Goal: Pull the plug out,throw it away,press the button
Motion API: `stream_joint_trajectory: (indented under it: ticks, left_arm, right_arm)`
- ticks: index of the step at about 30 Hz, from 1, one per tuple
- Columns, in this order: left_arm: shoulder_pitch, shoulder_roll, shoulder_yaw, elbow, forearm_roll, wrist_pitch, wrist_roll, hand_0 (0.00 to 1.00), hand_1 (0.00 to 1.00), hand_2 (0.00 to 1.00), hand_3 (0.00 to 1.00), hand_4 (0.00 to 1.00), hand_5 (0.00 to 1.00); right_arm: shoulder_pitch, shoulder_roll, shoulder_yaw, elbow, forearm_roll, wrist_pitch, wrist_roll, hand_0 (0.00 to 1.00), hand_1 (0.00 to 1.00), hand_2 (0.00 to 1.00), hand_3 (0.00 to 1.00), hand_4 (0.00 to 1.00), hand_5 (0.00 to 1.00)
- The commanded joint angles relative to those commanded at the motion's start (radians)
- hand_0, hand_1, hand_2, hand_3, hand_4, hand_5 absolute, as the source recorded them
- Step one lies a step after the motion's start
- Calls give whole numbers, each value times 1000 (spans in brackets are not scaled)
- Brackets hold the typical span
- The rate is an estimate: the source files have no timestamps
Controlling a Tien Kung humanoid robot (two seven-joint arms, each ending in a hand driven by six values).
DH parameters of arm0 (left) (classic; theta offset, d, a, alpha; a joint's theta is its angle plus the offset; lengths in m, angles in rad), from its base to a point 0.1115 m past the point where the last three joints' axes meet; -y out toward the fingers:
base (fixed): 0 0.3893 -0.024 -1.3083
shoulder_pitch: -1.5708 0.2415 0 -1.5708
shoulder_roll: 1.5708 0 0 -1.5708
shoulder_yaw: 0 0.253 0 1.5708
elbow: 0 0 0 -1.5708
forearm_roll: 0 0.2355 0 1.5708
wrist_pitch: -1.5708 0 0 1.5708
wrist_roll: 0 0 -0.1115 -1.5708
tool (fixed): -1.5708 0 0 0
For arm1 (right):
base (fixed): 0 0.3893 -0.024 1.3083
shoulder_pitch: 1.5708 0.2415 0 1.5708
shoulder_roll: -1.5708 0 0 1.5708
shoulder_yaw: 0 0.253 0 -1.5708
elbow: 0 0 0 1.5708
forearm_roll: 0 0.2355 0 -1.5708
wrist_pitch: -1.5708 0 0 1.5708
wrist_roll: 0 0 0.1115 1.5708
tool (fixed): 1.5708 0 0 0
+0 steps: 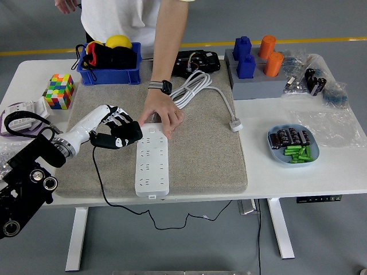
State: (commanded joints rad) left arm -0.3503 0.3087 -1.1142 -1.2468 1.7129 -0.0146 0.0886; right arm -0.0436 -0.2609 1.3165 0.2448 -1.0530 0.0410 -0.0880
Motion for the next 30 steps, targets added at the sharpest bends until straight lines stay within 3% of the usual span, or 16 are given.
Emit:
stream_joint_trajectory:
  ticks: [6, 7, 8, 12, 13, 14, 19, 20, 25, 26, 30]
  left_arm:
    - [-29, -10, -6, 141, 20, 46, -35, 489, 358, 407, 568, 710, 2]
    - [-31, -13, -5, 156, 15, 48, -38, 489, 358, 407, 568, 710, 2]
    - [-32, -16, -5, 172, 11, 48, -40, 537, 421, 455, 580, 718, 2]
    - [-35, -26, 6, 217, -10, 43, -46, 537, 421, 455, 580, 718, 2]
    - [-35, -28, 7, 222, -12, 42, -45, 537, 421, 455, 580, 718, 2]
    - [-34, -31, 8, 229, -12, 41, -43, 621, 490, 509, 585, 760, 2]
    - [-27, -40, 9, 240, -32, 33, -44, 621, 490, 509, 585, 760, 2]
    - [-26, -41, 9, 241, -29, 33, -44, 830, 821, 733, 789, 869, 2]
    - [-24, -42, 4, 237, -20, 39, -50, 830, 821, 733, 789, 869, 2]
    - [-23, -41, 3, 235, -19, 41, -50, 874, 902, 809, 852, 922, 2]
    - [-23, -41, -2, 225, -12, 39, -48, 874, 902, 809, 852, 922, 2]
  right_arm:
    - [1, 0, 3, 1, 1, 0, 0, 728, 679, 660, 641, 740, 594]
    - [0, 1, 3, 0, 1, 0, 0, 728, 679, 660, 641, 740, 594]
    - [0, 1, 3, 0, 1, 0, 0, 728, 679, 660, 641, 740, 595]
    - [-1, 2, 2, -1, 1, 1, -1, 728, 679, 660, 641, 740, 595]
    - [-1, 2, 1, -1, 1, 1, -1, 728, 679, 660, 641, 740, 595]
    - [-1, 2, 1, -1, 1, 1, -1, 728, 679, 660, 641, 740, 594]
    - [1, 2, 1, 1, 1, 1, 0, 728, 679, 660, 641, 740, 594]
    - [0, 2, 1, 1, 1, 1, 0, 728, 679, 660, 641, 740, 593]
    - [-1, 1, 0, 0, 1, 1, 0, 728, 679, 660, 641, 740, 593]
    - [-1, 1, 0, 0, 1, 1, 0, 728, 678, 660, 641, 741, 595]
    - [0, 2, 1, 1, 1, 1, 0, 728, 678, 660, 641, 741, 595]
